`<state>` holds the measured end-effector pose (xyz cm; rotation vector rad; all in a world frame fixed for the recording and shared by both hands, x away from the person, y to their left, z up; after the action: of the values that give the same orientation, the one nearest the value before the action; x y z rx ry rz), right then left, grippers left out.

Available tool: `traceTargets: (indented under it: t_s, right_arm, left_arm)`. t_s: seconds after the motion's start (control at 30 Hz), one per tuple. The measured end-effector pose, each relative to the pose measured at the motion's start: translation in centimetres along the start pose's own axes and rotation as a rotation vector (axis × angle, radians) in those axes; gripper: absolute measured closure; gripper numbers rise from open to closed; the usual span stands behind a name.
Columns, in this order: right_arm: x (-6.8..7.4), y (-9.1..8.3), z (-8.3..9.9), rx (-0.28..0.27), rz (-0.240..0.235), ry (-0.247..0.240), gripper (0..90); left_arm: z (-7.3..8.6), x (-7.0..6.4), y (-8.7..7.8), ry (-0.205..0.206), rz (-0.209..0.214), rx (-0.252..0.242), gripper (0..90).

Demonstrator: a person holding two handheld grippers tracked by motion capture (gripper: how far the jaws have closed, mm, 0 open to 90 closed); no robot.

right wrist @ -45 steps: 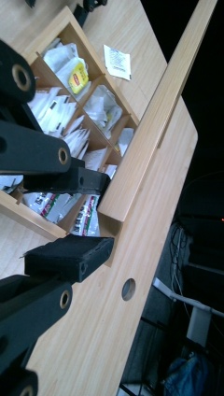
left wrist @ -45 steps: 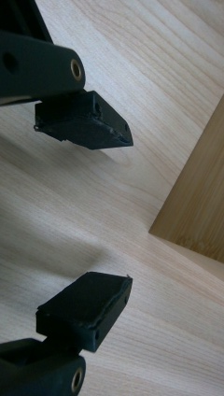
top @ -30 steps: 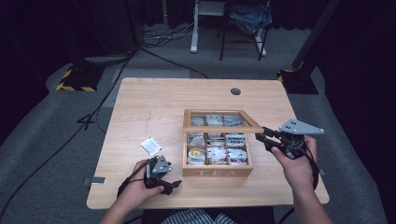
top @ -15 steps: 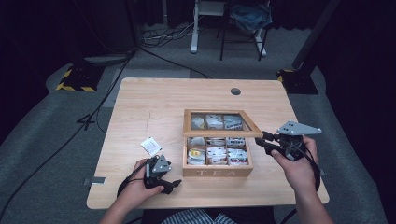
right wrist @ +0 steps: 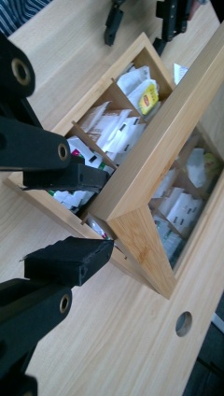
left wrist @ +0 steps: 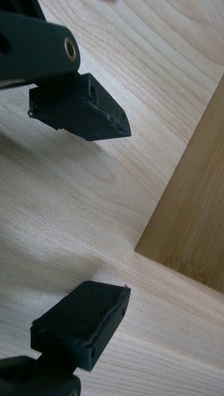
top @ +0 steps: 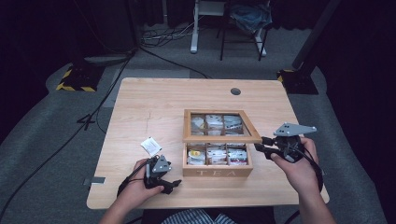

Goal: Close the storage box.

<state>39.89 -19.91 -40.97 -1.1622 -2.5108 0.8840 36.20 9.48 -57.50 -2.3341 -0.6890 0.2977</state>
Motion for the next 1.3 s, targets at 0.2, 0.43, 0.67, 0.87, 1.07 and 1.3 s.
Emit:
traceTargets:
  t_s: [0.2, 0.43, 0.67, 0.87, 1.07, 1.3]
  right_arm:
    - [0.2, 0.2, 0.5, 0.045, -0.011, -0.015, 64.7]
    - [0.4, 0.4, 1.1, 0.087, -0.021, -0.028, 64.2]
    - [0.6, 0.6, 1.6, 0.131, -0.027, -0.045, 63.8]
    - [0.8, 0.8, 2.1, 0.166, -0.038, -0.054, 63.7]
    - [1.0, 1.0, 2.5, 0.193, -0.049, -0.058, 63.7]
    - [1.2, 1.3, 3.0, 0.23, -0.059, -0.075, 63.5]
  left_arm:
    - [0.0, 0.0, 0.0, 0.0, 0.0, 0.0, 20.7]
    - [0.0, 0.0, 0.0, -0.004, -0.002, -0.002, 20.7]
    - [0.0, 0.0, 0.0, -0.003, -0.002, -0.001, 20.6]
    - [0.0, 0.0, 0.0, -0.002, -0.003, -0.001, 20.6]
    - [0.0, 0.0, 0.0, -0.002, -0.003, -0.001, 20.7]
    - [0.0, 0.0, 0.0, -0.003, -0.002, -0.002, 20.6]
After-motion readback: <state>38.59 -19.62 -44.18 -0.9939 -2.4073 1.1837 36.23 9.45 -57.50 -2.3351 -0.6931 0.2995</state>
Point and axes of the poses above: each handheld gripper's, and its own axes: y roughly forward along the jaws, z roughly out of its underside, x roughly to its left, the point moved 10 cm from there along y, roughly forward along the jaws, and after that the axes turned 4 degrees about -x, right-handed, at the moved point
